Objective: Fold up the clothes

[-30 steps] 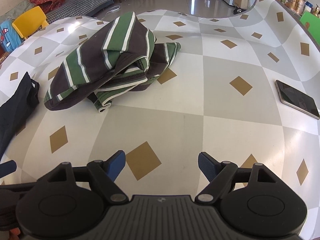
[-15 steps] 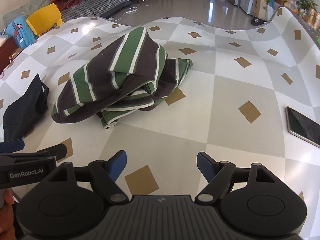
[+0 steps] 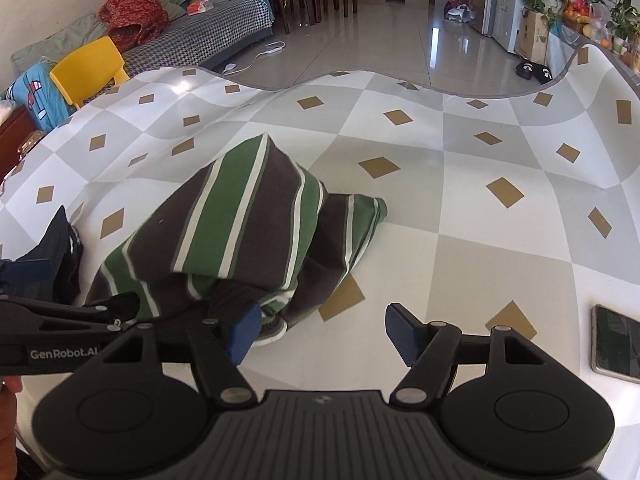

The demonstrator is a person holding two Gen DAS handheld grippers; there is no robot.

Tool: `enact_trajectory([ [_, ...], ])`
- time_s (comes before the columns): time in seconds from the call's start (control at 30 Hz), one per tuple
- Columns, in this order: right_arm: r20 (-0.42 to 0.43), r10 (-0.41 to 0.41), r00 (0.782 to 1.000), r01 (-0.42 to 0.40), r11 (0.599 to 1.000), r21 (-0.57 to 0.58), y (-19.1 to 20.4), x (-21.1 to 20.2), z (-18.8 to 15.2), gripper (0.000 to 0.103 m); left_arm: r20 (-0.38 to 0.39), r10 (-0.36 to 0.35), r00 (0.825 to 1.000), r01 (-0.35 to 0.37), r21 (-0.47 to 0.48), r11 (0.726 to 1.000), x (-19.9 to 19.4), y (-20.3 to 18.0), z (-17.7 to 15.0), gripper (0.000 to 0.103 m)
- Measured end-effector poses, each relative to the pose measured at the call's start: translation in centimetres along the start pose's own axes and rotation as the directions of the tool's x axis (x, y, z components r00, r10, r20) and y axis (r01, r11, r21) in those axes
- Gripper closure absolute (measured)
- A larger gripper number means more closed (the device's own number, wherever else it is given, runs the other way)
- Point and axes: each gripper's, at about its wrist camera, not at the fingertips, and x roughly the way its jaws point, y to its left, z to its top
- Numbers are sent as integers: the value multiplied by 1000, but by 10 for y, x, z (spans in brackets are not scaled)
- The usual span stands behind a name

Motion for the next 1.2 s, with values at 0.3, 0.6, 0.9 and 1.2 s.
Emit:
enact_trajectory([
  [0.3, 38, -18, 999, 10, 982, 186, -18, 34, 30, 35, -97, 35, 995, -42, -73, 996, 50, 21, 17, 0],
  [0.6, 49, -40, 998, 31, 983, 180, -6, 73, 44, 35, -137, 101, 985, -109, -56, 992, 81, 24, 19, 0],
  [0.9, 36, -52, 998, 50, 997, 50, 15, 109, 34, 34, -129, 156, 979, -156, 10, 988, 100, 14, 21, 0],
  [1.2, -56, -17, 998, 22, 996, 92, 4, 119, 24, 34, -131, 145, 981, -141, 37, 989, 109, 4, 15, 0],
])
